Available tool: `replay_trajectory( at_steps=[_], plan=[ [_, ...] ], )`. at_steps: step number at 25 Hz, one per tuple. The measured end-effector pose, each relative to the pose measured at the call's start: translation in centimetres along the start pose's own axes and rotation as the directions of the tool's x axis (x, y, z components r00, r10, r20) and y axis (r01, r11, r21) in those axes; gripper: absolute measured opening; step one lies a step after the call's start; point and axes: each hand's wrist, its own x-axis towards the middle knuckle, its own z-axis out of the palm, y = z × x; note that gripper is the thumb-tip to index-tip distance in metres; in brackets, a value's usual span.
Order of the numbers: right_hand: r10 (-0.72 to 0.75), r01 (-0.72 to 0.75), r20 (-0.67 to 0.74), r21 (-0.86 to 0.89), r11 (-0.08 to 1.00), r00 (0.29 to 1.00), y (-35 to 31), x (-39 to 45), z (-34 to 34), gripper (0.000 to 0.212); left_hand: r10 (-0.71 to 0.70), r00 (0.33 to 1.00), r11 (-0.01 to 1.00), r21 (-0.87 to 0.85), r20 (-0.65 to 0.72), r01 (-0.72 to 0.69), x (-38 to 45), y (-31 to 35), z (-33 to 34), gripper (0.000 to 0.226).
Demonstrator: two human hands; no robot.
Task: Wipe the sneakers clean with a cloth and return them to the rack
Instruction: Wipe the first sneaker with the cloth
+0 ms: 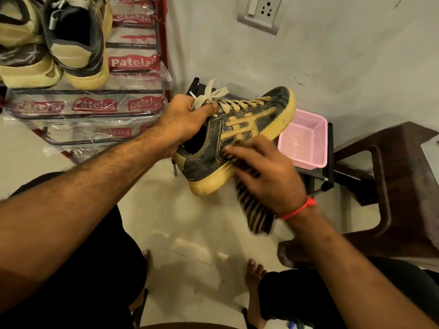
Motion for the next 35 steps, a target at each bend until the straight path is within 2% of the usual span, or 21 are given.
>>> replay_trajectory(
  at_steps=[2, 4, 7, 9, 11, 13, 15, 17, 21, 23, 25, 27, 29, 31, 33, 34, 35],
  plan=[
    [0.201, -0.203, -0.161, 0.002, 0.979, 0.966, 3.1, 0.8, -2.2, 0.03, -0.005, 1.0, 0.999, -0.042, -0.007, 0.005, -0.1, 0.1, -0.4, 0.023],
    [0.348, -0.339, -0.223, 0.08, 0.937, 0.91, 3.7, 0.2, -2.7, 0.028, -0.014, 0.999, 0.998, -0.066, 0.033, 0.016, -0.5, 0.1, -0.2, 0.023],
    [0.378, -0.347, -0.206, 0.173, 0.922, 0.903, 2.2, -0.2, -1.5, 0.027, -0.023, 0.982, 0.982, -0.182, 0.186, 0.058, -1.1, 0.1, -0.2, 0.025],
    [0.451, -0.394, -0.23, 0.256, 0.883, 0.862, 2.8, 0.1, -1.9, 0.027, 0.079, 0.941, 0.965, -0.261, 0.329, 0.01, -1.2, 0.3, -0.6, 0.031],
    [0.546, -0.446, -0.278, 0.349, 0.824, 0.79, 4.0, 0.1, -2.3, 0.026, 0.256, 0.831, 0.938, -0.336, 0.495, -0.088, -1.4, 0.2, -0.7, 0.039],
    [0.648, -0.48, -0.286, 0.478, 0.735, 0.706, 4.2, -0.2, -1.6, 0.024, 0.378, 0.722, 0.924, -0.284, 0.58, -0.255, -1.8, -0.3, -0.4, 0.056],
    [0.72, -0.484, -0.273, 0.585, 0.651, 0.638, 3.9, -0.3, -1.3, 0.022, 0.45, 0.699, 0.88, -0.143, 0.557, -0.453, -1.9, -0.7, 0.1, 0.079],
    [0.722, -0.451, -0.3, 0.617, 0.645, 0.623, 3.8, -0.2, -1.5, 0.021, 0.537, 0.668, 0.812, -0.1, 0.515, -0.575, -1.5, -0.9, 0.3, 0.088],
    [0.658, -0.325, -0.394, 0.637, 0.699, 0.642, 3.6, 0.8, -2.5, 0.022, 0.62, 0.622, 0.764, -0.186, 0.478, -0.618, -1.9, -0.6, 0.4, 0.07],
    [0.634, -0.293, -0.407, 0.638, 0.712, 0.658, 3.3, 1.3, -2.8, 0.025, 0.687, 0.584, 0.696, -0.162, 0.432, -0.7, -2.4, 0.2, 0.1, 0.061],
    [0.617, -0.272, -0.402, 0.642, 0.717, 0.677, 2.9, 1.7, -3.3, 0.026, 0.764, 0.523, 0.597, -0.107, 0.379, -0.795, -2.7, 1.0, -0.5, 0.061],
    [0.629, -0.27, -0.381, 0.666, 0.695, 0.678, 2.3, 2.1, -3.6, 0.025, 0.793, 0.509, 0.56, -0.07, 0.335, -0.826, -3.2, 1.6, -0.8, 0.056],
    [0.646, -0.273, -0.358, 0.692, 0.669, 0.674, 1.1, 2.4, -3.9, 0.025, 0.766, 0.566, 0.618, -0.105, 0.306, -0.779, -3.6, 1.6, -0.7, 0.048],
    [0.593, -0.27, -0.365, 0.64, 0.72, 0.718, -1.0, 2.4, -4.3, 0.024, 0.706, 0.662, 0.707, -0.202, 0.251, -0.678, -3.9, 1.1, -0.7, 0.045],
    [0.372, -0.19, -0.37, 0.442, 0.877, 0.851, -3.5, 2.0, -4.2, 0.026, 0.635, 0.745, 0.764, -0.313, 0.206, -0.564, -4.2, 0.9, -0.8, 0.04],
    [0.214, -0.111, -0.332, 0.305, 0.946, 0.918, -4.8, 1.6, -4.0, 0.027, 0.609, 0.768, 0.778, -0.341, 0.2, -0.528, -4.4, 0.8, -0.8, 0.035],
    [0.08, -0.031, -0.288, 0.172, 0.985, 0.954, -5.2, 1.3, -3.9, 0.027, 0.593, 0.78, 0.788, -0.341, 0.2, -0.512, -4.6, 0.8, -0.7, 0.031]
  ],
)
